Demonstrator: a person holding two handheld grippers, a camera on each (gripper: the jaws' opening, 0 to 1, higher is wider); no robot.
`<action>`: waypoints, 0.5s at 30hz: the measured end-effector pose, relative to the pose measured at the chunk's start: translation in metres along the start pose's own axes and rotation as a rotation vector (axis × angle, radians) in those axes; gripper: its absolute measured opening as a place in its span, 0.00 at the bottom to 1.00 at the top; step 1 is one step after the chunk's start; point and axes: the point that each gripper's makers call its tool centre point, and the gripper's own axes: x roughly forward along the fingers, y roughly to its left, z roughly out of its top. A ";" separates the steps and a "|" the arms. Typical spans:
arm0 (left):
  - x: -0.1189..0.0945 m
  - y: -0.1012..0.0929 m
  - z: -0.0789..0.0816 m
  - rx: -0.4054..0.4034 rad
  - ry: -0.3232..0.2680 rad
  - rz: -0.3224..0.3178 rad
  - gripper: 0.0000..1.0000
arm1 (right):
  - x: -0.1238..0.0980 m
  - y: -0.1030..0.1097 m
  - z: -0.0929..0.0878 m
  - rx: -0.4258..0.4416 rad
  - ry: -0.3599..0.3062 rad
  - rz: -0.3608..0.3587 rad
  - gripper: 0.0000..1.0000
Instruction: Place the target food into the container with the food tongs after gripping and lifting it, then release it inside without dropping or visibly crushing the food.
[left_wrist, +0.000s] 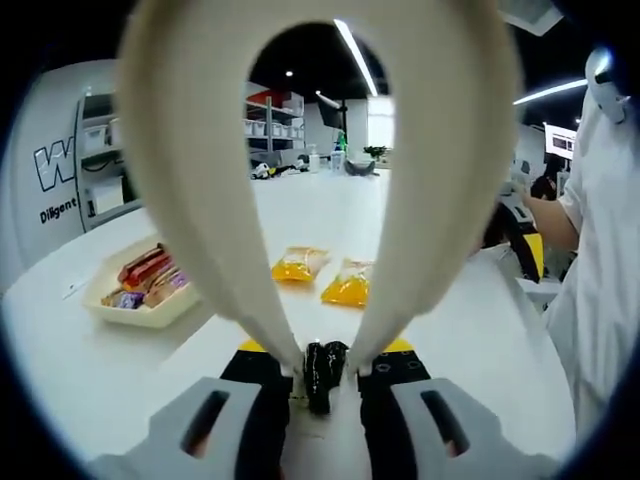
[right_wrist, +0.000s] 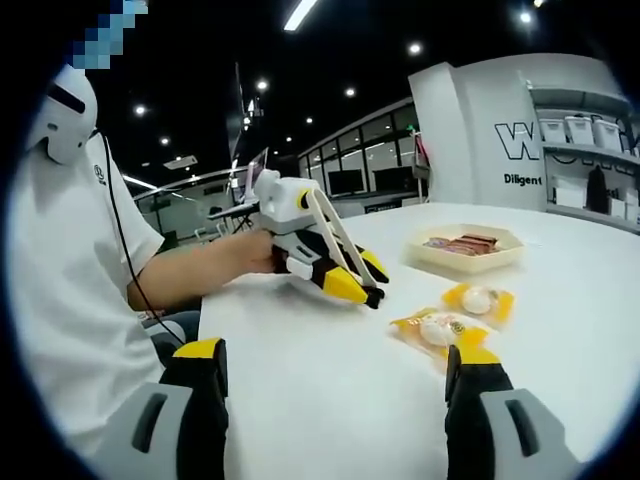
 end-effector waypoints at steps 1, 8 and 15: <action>0.000 0.000 0.000 0.000 0.001 0.000 0.24 | 0.000 0.000 0.000 0.000 0.000 0.000 0.91; 0.000 0.000 0.000 0.002 0.002 -0.004 0.23 | -0.001 -0.001 0.000 0.002 -0.001 -0.005 0.91; 0.000 0.000 0.000 0.009 0.003 -0.005 0.22 | -0.001 -0.001 0.000 0.000 0.001 -0.004 0.90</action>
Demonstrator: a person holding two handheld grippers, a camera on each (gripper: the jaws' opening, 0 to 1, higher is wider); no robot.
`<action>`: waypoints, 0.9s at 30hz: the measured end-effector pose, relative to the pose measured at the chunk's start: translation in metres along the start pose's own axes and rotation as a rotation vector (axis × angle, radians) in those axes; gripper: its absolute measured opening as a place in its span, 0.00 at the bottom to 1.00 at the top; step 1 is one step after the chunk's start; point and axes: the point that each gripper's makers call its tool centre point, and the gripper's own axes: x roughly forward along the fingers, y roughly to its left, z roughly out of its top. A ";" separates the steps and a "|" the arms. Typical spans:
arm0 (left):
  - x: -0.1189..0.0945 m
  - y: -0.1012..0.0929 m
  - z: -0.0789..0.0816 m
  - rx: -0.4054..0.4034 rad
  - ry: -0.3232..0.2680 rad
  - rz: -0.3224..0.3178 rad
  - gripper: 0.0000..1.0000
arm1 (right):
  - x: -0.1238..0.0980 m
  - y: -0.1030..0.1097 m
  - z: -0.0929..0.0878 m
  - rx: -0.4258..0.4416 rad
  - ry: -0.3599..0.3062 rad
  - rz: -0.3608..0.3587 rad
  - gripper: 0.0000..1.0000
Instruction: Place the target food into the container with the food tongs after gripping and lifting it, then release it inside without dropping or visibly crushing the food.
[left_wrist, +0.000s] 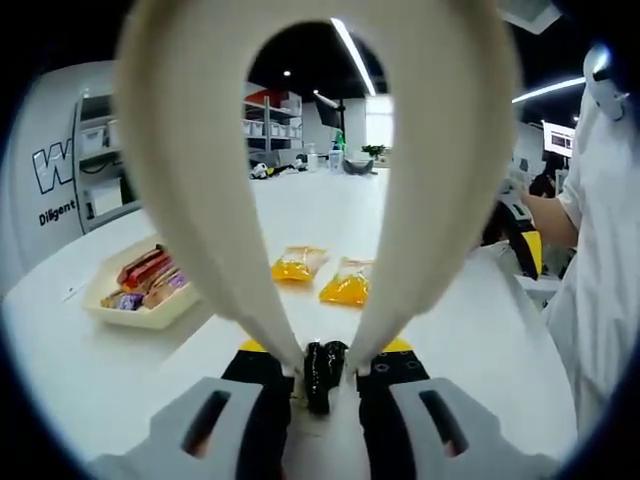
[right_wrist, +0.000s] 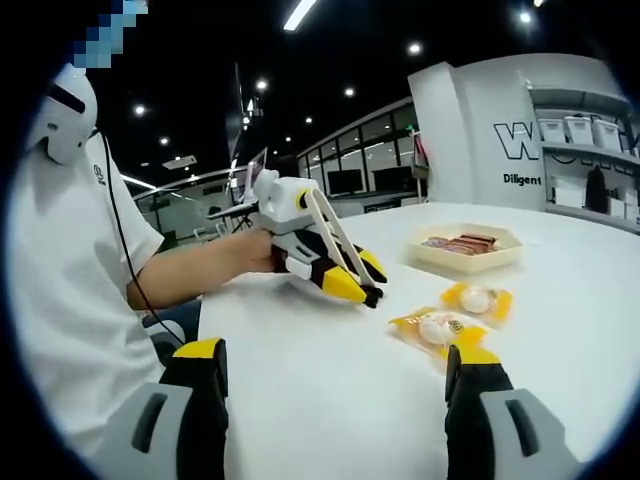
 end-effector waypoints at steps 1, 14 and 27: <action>0.000 0.000 0.000 0.001 0.000 -0.001 0.22 | 0.000 0.000 0.000 0.000 0.000 0.000 0.90; -0.001 0.001 0.001 0.006 0.003 0.003 0.21 | 0.000 0.000 0.001 -0.002 0.000 0.000 0.90; -0.003 0.001 0.003 0.004 0.000 0.008 0.21 | 0.001 0.001 0.002 -0.006 0.002 0.003 0.90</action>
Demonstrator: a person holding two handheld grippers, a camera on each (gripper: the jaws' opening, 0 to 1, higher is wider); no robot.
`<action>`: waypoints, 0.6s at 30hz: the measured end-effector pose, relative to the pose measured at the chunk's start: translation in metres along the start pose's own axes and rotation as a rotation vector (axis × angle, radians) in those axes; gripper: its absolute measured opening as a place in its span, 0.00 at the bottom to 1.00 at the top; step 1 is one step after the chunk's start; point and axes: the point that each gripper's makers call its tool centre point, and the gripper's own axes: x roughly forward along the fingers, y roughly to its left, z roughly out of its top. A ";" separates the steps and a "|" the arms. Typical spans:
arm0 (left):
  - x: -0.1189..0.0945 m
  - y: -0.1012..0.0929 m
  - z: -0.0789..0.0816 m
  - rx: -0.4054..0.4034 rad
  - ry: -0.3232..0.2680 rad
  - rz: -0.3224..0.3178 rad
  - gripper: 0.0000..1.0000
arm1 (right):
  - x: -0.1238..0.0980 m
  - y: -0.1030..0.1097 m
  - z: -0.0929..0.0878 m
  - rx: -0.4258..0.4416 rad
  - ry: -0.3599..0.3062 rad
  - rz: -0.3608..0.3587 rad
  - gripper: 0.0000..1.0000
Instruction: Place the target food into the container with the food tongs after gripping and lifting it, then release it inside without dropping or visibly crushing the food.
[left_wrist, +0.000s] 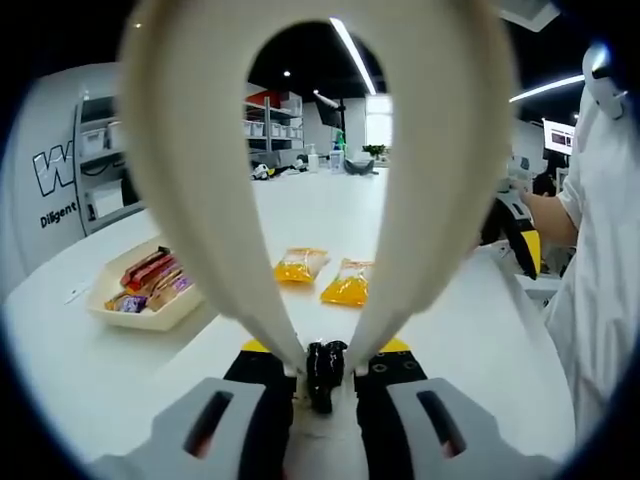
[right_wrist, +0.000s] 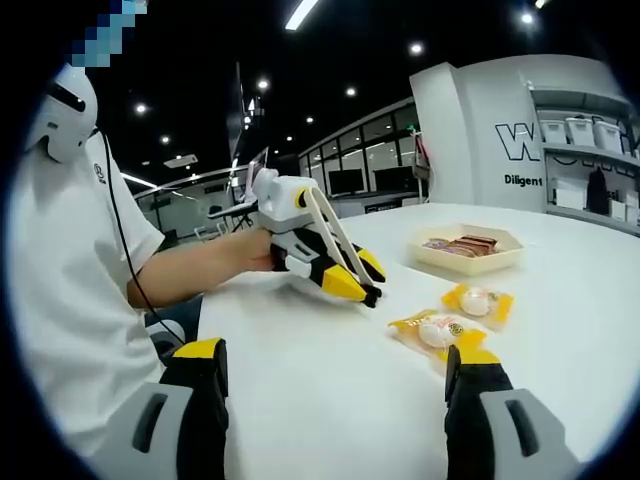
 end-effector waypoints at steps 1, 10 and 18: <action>0.000 0.000 0.000 -0.001 -0.001 0.000 0.21 | 0.000 0.000 0.000 0.000 0.000 0.000 0.90; -0.002 -0.001 0.004 -0.002 -0.005 -0.001 0.20 | 0.000 0.000 0.002 -0.004 -0.002 0.001 0.90; -0.004 0.000 0.009 -0.007 -0.012 -0.008 0.20 | -0.001 0.000 0.000 0.000 0.000 0.000 0.90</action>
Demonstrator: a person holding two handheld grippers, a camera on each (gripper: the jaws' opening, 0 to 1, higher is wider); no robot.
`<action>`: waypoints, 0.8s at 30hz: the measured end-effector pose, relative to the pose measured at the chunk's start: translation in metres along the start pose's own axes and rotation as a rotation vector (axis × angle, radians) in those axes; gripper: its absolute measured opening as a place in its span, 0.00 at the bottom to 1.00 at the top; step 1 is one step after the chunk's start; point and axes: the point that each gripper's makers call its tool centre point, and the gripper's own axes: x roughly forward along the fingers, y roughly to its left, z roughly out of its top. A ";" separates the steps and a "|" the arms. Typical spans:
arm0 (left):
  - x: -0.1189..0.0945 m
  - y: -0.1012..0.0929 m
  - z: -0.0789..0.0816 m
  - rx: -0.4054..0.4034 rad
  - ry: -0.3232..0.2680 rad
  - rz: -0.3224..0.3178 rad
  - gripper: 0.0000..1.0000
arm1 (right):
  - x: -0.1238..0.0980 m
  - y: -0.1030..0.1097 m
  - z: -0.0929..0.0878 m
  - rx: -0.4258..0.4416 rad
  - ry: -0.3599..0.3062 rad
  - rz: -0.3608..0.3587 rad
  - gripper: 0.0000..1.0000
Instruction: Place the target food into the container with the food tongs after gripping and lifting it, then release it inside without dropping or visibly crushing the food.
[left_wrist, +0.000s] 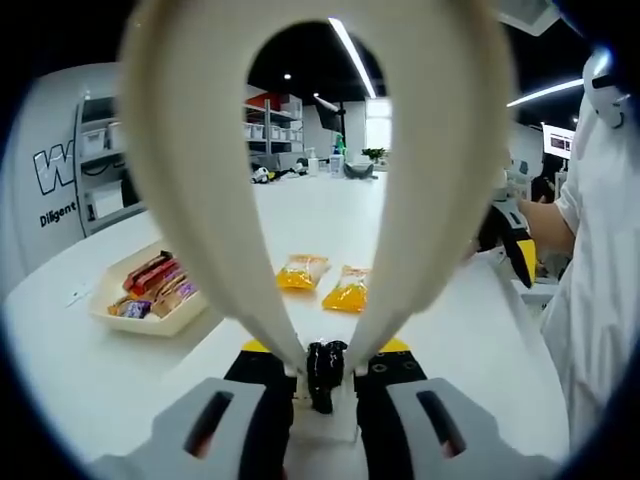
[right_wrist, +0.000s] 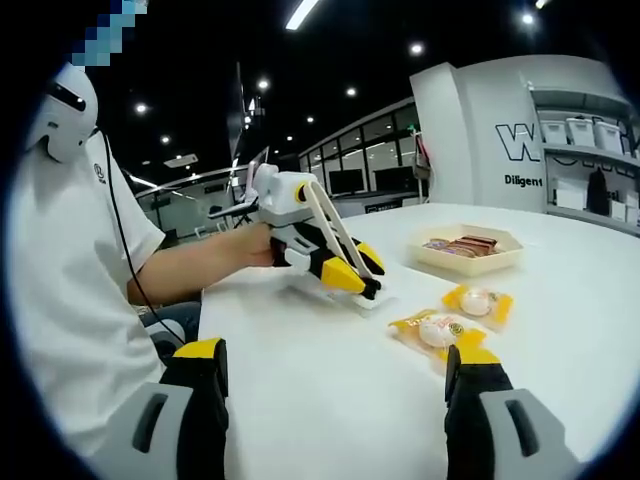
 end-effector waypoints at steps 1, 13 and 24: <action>0.000 0.000 0.001 0.000 0.000 -0.001 0.20 | 0.000 0.000 0.000 0.000 0.000 0.000 0.90; -0.002 0.005 0.016 0.012 -0.003 -0.027 0.20 | -0.002 -0.001 -0.001 0.003 -0.001 -0.004 0.90; -0.003 0.013 0.036 0.029 -0.021 -0.047 0.20 | -0.004 -0.002 -0.002 0.005 -0.003 -0.010 0.90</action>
